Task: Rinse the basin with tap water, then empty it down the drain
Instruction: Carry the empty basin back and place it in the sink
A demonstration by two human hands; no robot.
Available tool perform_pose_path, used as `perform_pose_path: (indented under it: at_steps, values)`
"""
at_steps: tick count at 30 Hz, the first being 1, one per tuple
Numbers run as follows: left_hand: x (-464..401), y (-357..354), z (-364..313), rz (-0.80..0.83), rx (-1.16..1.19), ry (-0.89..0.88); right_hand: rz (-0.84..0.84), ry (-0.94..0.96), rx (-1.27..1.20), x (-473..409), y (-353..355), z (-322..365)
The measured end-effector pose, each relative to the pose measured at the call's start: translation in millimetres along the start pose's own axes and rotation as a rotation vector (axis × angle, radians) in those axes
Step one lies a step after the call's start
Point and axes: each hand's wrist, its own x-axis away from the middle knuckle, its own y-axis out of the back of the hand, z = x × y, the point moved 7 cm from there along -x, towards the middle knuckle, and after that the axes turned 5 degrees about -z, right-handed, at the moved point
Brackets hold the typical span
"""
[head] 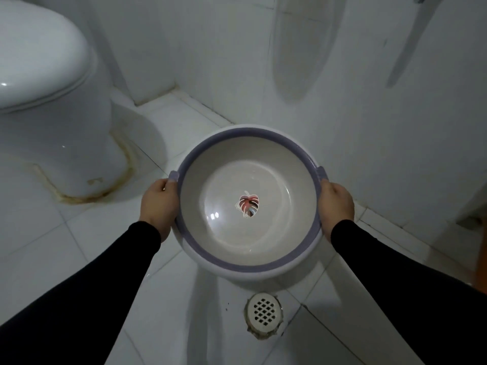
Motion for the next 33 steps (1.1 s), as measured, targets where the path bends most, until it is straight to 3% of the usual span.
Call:
perform_pose_path:
  at_steps: [7, 18, 27, 33]
  values:
    - [-3, 57, -112, -0.057, -0.014, -0.006, 0.04, 0.005, -0.041, 26, 16, 104]
    - [11, 172, -353, -0.069, 0.05, 0.06, 0.077, -0.038, -0.135, 84, 96, 342]
    - [17, 234, -554, -0.034, 0.108, -0.017, 0.06, -0.014, -0.189, 115, 178, 526]
    - [26, 243, -651, 0.048, 0.103, -0.107, 0.001, 0.005, -0.211, 125, 234, 604]
